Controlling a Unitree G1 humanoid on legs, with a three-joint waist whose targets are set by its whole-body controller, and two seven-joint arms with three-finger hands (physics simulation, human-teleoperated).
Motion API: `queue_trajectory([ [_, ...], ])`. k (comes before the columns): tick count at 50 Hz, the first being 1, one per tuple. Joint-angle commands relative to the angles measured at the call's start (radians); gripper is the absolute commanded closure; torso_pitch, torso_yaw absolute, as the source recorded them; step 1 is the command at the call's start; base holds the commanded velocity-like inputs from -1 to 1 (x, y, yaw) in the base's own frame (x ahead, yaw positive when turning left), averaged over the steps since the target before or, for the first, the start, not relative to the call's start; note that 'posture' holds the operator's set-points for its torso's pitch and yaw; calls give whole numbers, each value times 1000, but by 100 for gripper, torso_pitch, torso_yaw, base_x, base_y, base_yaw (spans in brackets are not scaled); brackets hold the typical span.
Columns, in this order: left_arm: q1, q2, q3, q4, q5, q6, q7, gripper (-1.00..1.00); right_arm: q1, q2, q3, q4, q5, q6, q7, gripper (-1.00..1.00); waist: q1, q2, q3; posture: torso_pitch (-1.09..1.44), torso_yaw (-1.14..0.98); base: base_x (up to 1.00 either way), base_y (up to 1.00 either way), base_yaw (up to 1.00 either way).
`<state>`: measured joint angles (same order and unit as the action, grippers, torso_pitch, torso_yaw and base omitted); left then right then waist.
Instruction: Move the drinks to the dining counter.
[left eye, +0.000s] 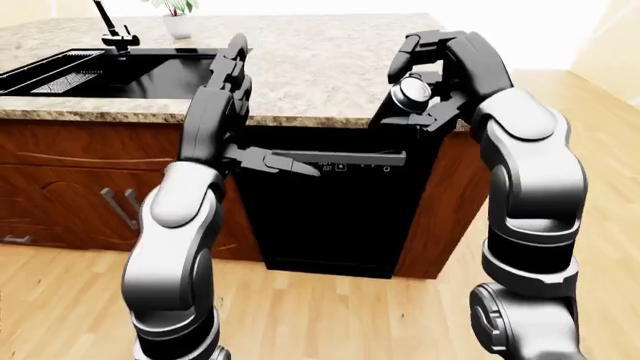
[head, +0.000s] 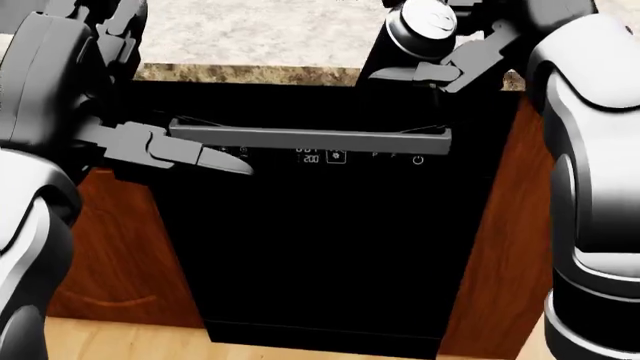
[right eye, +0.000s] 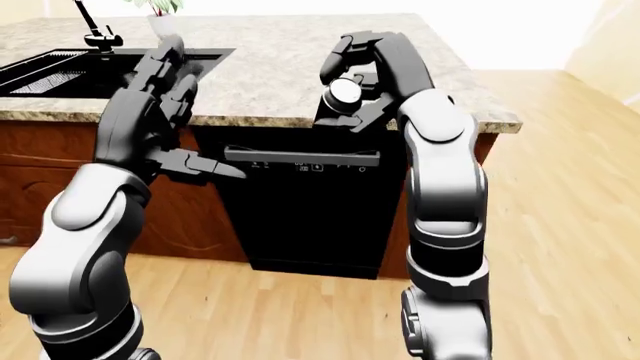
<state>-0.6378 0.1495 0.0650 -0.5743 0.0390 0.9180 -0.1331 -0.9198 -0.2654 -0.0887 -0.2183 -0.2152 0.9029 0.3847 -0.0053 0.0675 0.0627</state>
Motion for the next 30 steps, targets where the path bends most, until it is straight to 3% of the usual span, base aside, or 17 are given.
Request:
queue_trajectory([
  [1,-25,2,5,-22,4,-25,5,-100,-40,-13,-10,-27,9,-26,-8,100,-11,17,-19,0,0,58,0,0],
  [4,-21,2,7,-26,4,-24,5,-100,-36,-13,-8,-22,13,-32,-12,100,5,-1,-32,0,0,53,0,0],
  [9,-24,2,3,-40,3,-11,6,-100,-36,-16,-7,-24,16,-31,-13,100,28,-50,-33,0,0,46,0,0],
  [11,-25,2,2,-40,4,-9,6,-100,-38,-16,-7,-27,17,-29,-15,100,31,-90,-43,0,0,40,0,0],
  [12,-24,1,2,-40,5,-10,6,-100,-37,-16,-7,-22,18,-34,-17,100,25,-136,-60,0,0,34,0,0],
  [13,-24,2,2,-39,5,-11,5,-100,-39,-16,-7,-24,18,-29,-17,100,21,-103,-45,0,0,35,0,0],
  [14,-28,2,2,-46,5,-1,5,-100,-42,-17,-7,-33,18,-18,-16,100,27,-128,-19,0,0,34,0,0],
  [17,-28,2,1,-49,6,1,4,-100,-45,-19,-7,-30,19,-19,-16,100,10,-117,-34,0,0,34,0,0],
  [22,-28,2,4,-41,5,-7,4,-100,-46,-19,-7,-28,20,-20,-20,100,-3,-72,-26,0,0,34,0,0],
  [24,-26,2,4,-42,5,-7,5,-100,-47,-20,-8,-31,21,-17,-19,100,-8,-42,-34,0,0,34,0,0],
  [26,-27,0,3,-42,5,-7,6,-100,-46,-20,-9,-32,22,-17,-20,100,-13,9,-54,0,0,34,0,0],
  [27,-25,0,3,-43,5,-8,6,-100,-46,-20,-9,-31,23,-19,-20,100,-16,7,-67,0,0,34,0,0],
  [28,-24,0,4,-41,4,-11,6,-100,-47,-20,-9,-28,24,-20,-21,100,-4,-1,-41,0,0,35,0,0],
  [29,-23,1,5,-40,4,-12,5,-100,-47,-20,-9,-27,24,-21,-21,100,-10,11,-30,0,0,35,0,0],
  [30,-22,1,5,-41,3,-13,5,-100,-45,-20,-7,-27,24,-22,-21,100,-2,3,-33,0,0,34,0,0],
])
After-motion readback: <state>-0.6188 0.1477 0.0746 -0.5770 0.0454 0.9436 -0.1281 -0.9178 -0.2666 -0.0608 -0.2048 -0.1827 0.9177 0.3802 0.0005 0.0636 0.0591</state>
